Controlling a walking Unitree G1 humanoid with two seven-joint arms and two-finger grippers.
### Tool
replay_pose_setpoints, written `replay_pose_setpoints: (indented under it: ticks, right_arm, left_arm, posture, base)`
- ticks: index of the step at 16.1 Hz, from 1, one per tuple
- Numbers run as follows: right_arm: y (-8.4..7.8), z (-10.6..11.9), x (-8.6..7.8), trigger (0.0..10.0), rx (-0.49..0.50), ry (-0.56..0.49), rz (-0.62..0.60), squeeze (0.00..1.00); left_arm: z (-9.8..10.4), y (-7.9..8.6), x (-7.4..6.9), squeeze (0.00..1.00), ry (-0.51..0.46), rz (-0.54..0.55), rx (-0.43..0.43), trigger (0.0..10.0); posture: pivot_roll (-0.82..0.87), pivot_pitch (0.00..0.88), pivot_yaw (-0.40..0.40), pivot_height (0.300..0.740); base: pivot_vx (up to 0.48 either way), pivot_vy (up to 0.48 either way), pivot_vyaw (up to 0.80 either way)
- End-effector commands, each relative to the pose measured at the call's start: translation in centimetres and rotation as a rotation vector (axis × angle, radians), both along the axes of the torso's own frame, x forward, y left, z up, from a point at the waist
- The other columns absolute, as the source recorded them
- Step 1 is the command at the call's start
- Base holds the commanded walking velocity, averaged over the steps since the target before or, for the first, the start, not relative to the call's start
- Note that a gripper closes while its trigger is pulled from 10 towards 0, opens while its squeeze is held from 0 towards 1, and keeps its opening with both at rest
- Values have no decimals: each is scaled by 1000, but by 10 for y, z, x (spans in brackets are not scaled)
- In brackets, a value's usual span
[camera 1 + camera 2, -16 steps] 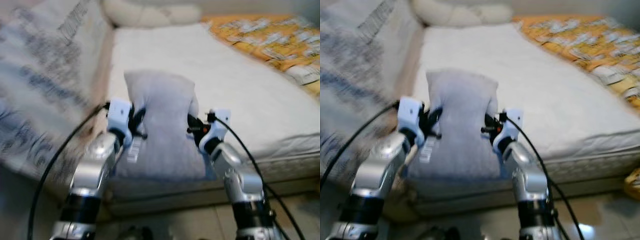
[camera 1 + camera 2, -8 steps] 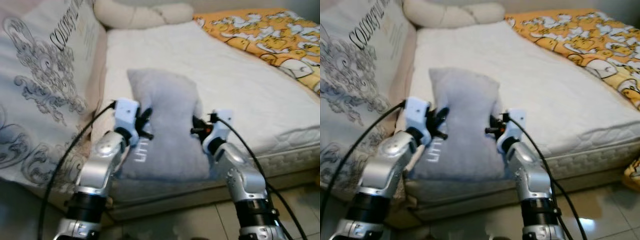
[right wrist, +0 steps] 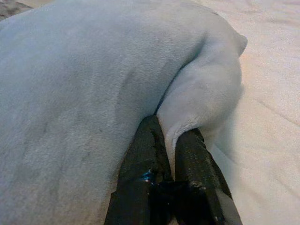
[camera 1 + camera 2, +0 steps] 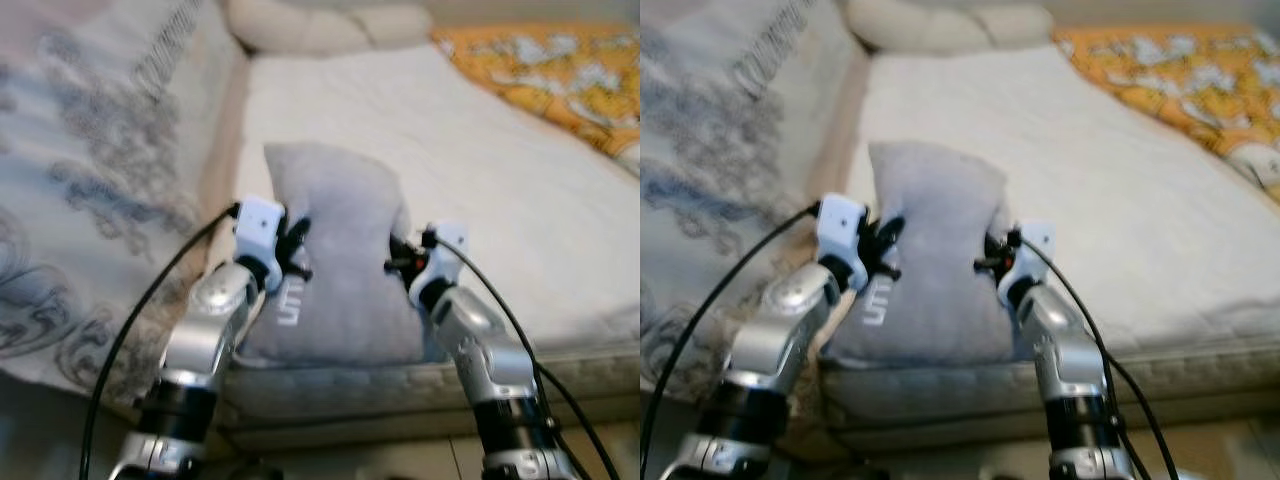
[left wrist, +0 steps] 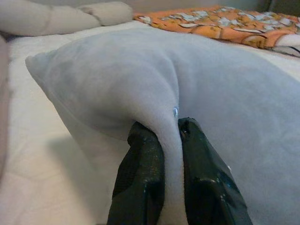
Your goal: Clean up the room
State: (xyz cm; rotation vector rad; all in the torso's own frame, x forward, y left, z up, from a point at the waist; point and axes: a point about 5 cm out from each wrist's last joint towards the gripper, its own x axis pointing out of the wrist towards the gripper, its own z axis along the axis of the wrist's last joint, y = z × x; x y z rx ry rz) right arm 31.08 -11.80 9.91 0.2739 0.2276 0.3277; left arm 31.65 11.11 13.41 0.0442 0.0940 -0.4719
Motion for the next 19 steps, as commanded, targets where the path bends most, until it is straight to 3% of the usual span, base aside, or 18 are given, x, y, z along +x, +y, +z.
replay_pose_setpoints:
  ticks: [1,10,14,19]
  right_arm:
    - [14,12,4,10000,42,-44,22,0]
    - [9,9,1,10000,-1,-48,16,0]
    - [10,8,1,10000,12,-39,24,0]
    - [12,3,-2,10000,11,-18,43,0]
  left_arm:
    - [10,5,4,0,-47,8,5,10000]
    - [11,0,6,0,-44,-23,0,10000]
    - [11,0,6,0,-47,-27,11,10000]
    - [11,3,4,0,-61,-44,72,10000]
  posture:
    - [-54,0,17,740]
    - [-71,0,38,740]
    - [-65,0,38,740]
    - [-55,0,38,740]
  base:
    - [334,0,0]
    - [331,0,0]
    - [327,0,600]
    - [0,0,0]
